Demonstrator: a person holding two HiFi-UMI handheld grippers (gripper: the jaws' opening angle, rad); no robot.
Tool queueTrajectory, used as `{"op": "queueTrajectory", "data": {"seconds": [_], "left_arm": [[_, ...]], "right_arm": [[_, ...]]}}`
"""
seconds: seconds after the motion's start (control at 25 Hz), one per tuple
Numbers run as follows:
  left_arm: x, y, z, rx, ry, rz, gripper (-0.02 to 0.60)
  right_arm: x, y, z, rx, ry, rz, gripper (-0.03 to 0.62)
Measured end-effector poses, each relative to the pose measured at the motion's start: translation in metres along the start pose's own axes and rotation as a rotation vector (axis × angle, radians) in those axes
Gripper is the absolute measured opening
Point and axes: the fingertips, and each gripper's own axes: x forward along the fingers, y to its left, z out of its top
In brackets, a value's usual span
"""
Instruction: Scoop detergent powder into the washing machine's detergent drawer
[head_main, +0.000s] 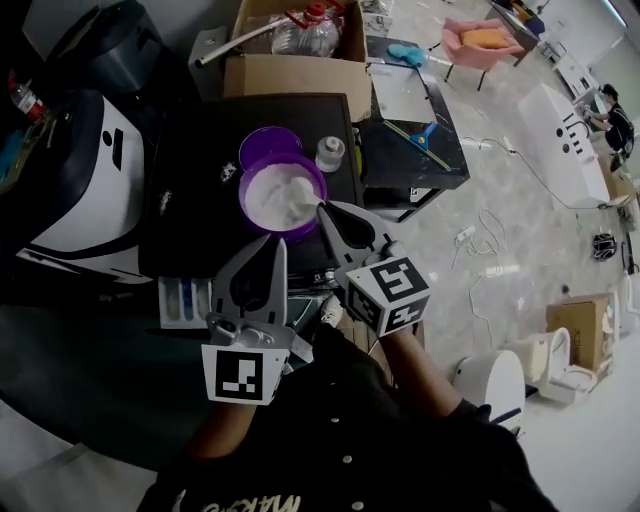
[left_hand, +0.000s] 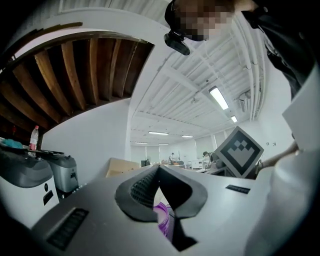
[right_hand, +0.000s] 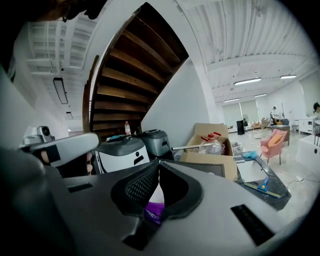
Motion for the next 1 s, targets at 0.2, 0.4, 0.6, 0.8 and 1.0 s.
{"op": "queueTrajectory", "data": {"seconds": [0.2,0.4,0.6,0.8,1.0], "left_arm": [[0.002,-0.005,-0.008,0.001,0.012,-0.012,0.015],[0.001,0.005,-0.012,-0.005,0.021,0.020,0.015],[-0.001,0.015,-0.015,0.001,0.031,0.042,0.015],[-0.003,0.023,-0.018,-0.005,0.040,0.063,0.015],[-0.004,0.025,-0.017,-0.001,0.036,0.062,0.015]], "right_arm": [[0.010,-0.002,-0.021,-0.091,0.158,0.021,0.031],[0.025,-0.001,-0.046,-0.180,0.340,0.020,0.031],[0.034,-0.001,-0.059,-0.178,0.422,0.019,0.031],[0.034,-0.001,-0.063,-0.162,0.420,0.034,0.037],[0.030,0.000,-0.060,-0.127,0.386,0.059,0.209]]}}
